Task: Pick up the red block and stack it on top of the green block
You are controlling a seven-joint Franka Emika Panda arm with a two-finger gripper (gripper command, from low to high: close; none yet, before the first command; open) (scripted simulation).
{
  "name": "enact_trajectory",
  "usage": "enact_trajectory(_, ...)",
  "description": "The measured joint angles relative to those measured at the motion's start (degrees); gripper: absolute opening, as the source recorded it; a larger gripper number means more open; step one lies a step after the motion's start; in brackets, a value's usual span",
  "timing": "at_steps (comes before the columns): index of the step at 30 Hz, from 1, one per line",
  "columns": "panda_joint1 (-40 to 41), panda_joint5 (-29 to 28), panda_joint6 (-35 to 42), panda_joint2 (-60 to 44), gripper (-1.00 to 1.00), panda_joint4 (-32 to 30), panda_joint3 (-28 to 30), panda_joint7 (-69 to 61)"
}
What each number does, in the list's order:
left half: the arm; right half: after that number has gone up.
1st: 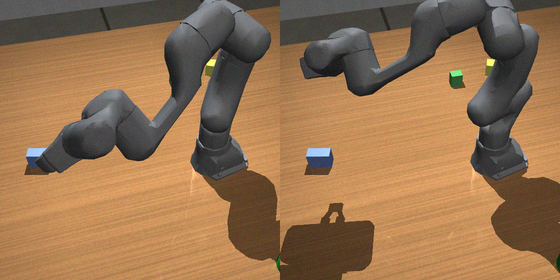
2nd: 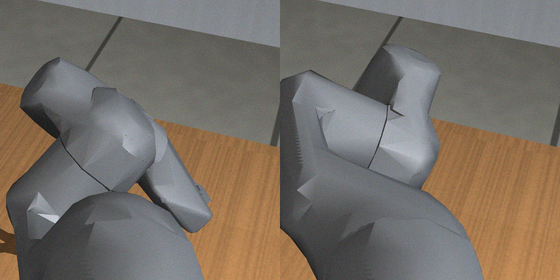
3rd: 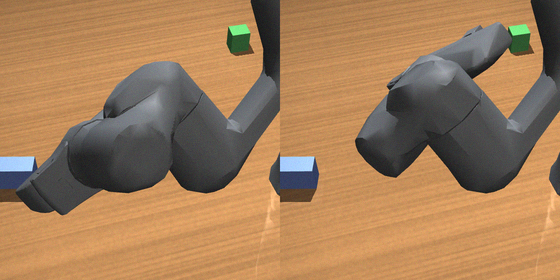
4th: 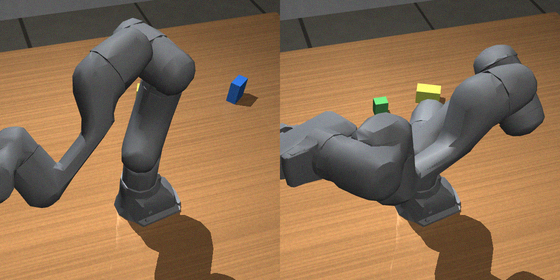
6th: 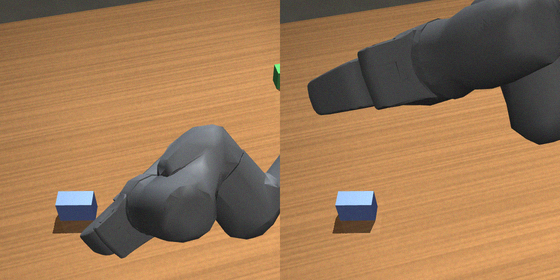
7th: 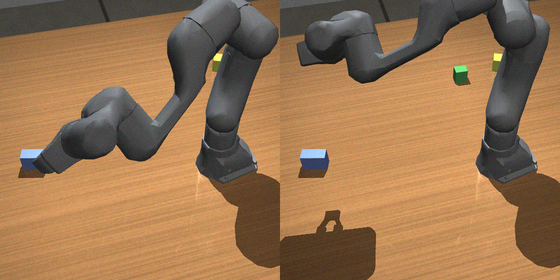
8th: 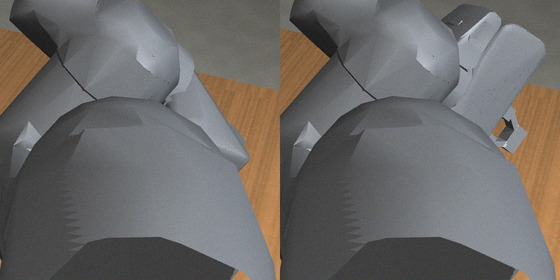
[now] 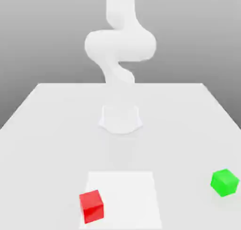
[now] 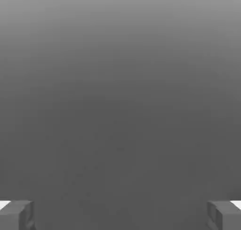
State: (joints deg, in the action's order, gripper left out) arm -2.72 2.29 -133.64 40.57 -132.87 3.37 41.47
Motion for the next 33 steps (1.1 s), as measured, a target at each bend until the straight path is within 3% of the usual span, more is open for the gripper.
enact_trajectory(15, -10.0, 13.3, -10.9, -32.1, 0.00, -6.5, 13.0, -25.9)
enact_trajectory(20, -9.6, 13.6, -15.1, -41.6, 0.00, -8.8, 13.8, -31.5)
enact_trajectory(26, -8.9, 7.5, -21.0, -51.0, 0.00, -11.6, 15.7, -33.3)
enact_trajectory(32, -4.9, 13.3, -28.7, -60.8, 0.00, -10.2, 10.6, -38.2)
enact_trajectory(33, -4.2, 14.0, -29.5, -61.9, -1.00, -10.1, 9.7, -38.7)
